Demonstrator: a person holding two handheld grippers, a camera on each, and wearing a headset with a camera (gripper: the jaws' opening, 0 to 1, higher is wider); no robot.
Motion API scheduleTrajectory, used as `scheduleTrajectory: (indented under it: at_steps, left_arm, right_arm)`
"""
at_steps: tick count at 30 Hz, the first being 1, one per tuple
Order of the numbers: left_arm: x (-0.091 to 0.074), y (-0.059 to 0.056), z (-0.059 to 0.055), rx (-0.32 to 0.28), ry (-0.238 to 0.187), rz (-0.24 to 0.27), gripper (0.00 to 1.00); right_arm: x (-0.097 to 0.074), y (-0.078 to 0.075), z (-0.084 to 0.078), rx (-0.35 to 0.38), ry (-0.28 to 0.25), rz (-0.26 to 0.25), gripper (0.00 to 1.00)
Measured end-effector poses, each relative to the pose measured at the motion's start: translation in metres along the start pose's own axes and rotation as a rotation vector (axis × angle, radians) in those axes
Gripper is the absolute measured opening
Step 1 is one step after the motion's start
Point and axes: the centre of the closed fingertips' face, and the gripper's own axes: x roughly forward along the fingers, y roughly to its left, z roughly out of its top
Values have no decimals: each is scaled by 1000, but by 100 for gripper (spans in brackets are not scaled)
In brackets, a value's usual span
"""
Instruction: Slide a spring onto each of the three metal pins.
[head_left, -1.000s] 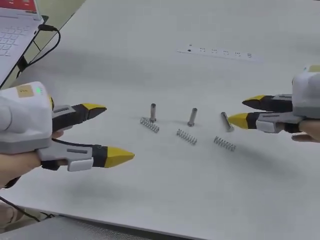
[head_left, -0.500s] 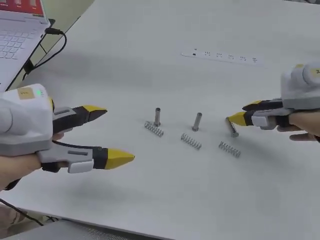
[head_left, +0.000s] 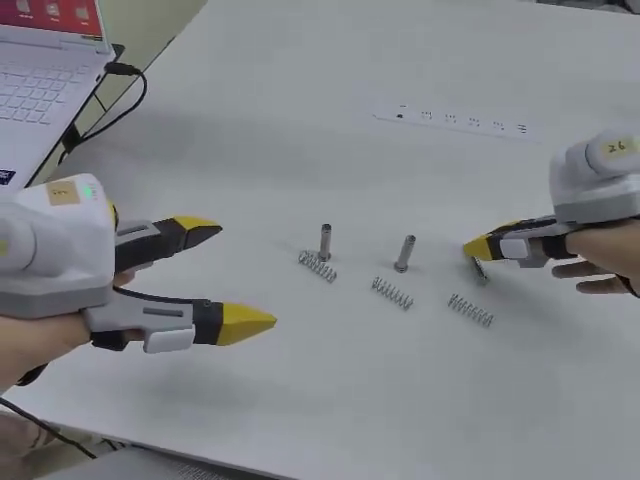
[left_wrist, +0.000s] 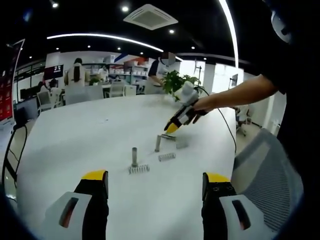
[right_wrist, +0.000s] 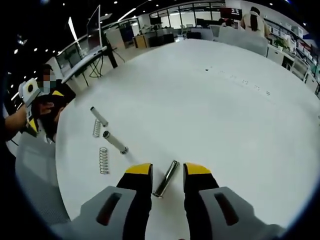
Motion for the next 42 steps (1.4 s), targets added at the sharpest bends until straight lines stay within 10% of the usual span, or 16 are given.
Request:
scheduleTrajectory:
  at_steps: [28,42]
  left_arm:
    - [-3,1,-7,-16,8,0,72]
    - [0,0,-9,-19,8,-5,72]
  right_arm:
    - [14,-5,-14,162,105,-73,8]
    - [26,-11,-14,116,140,-105,5]
